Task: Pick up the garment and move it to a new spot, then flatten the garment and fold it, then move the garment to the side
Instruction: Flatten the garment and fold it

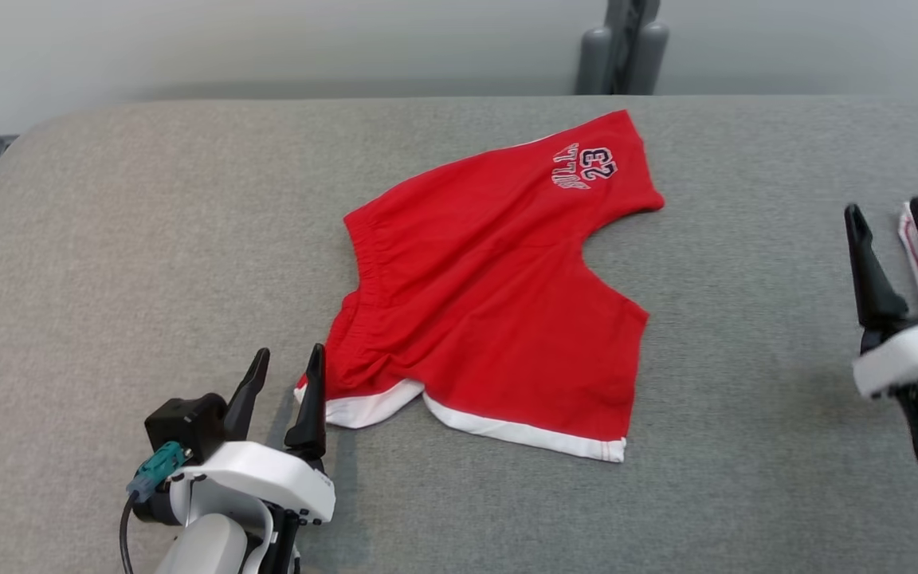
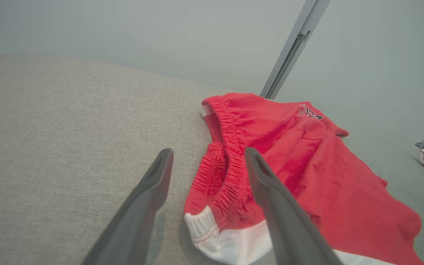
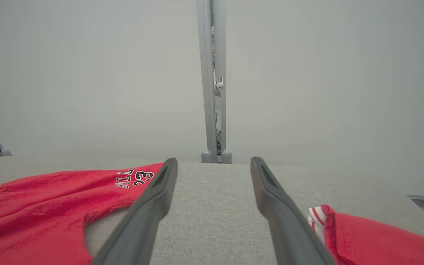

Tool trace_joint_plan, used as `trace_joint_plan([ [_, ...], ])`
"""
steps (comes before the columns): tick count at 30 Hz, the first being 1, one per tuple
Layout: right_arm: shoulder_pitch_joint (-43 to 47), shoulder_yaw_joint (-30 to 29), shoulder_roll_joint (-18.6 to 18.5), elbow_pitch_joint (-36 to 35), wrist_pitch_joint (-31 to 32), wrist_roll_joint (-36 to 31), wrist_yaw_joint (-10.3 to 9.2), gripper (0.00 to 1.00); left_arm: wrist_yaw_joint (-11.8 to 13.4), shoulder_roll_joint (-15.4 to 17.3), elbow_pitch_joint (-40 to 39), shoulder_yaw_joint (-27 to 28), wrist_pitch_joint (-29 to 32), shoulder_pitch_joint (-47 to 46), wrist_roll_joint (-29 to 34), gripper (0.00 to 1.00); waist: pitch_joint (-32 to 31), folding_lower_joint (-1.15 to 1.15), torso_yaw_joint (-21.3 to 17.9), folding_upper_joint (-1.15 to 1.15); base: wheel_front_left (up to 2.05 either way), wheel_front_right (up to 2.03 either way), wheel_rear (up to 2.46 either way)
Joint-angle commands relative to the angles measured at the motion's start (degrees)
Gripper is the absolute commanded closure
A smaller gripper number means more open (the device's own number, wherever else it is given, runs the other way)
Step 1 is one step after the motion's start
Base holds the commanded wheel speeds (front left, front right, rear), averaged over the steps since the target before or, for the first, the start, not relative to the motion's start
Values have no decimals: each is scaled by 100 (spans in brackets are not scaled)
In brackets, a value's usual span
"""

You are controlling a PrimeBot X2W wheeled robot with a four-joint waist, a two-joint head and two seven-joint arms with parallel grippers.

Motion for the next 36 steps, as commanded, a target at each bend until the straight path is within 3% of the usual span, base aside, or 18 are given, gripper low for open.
trace_joint_plan([
  [1, 378, -429, 237, -381, -6, -404, -3, 0, 40, 44, 23, 52, -21, 81, -35, 0, -102, 0, -126, 0, 0, 0, 0],
  [2, 599, -624, 437, -581, -5, -541, -3, 0, 43, 51, 40, 61, -22, 110, -45, 0, -117, 0, -151, 0, 0, 0, 0],
  [11, 1431, -1212, 1117, -1463, 58, -1241, -3, 0, 35, 92, 181, 78, -21, 163, -84, 0, -165, 0, -249, 0, 0, 0, 0],
  [17, 1583, -1302, 1300, -1755, 192, -1455, -3, 0, 70, 76, 323, 14, 161, 147, -138, 0, -126, 0, -313, 0, 0, 0, 0],
  [30, 1704, -1235, 1460, -1964, 293, -1571, -3, 0, 473, 52, 803, 133, 630, -46, -299, 0, 19, 0, -517, 0, 0, 0, 0],
  [34, 1753, -1198, 1503, -1983, 311, -1553, -3, 0, 402, 52, 846, 114, 618, -78, -333, 2, 39, 0, -530, 0, 0, 0, 0],
  [35, 1778, -1157, 1515, -1972, 327, -1538, -3, 0, 335, 63, 803, 127, 542, -109, -359, 100, 43, 0, -519, 0, 0, 0, 0],
  [36, 1787, -1135, 1521, -1966, 331, -1521, -3, 0, 289, 62, 767, 122, 502, -122, -372, 100, 42, 0, -510, 0, 0, 0, 0],
])
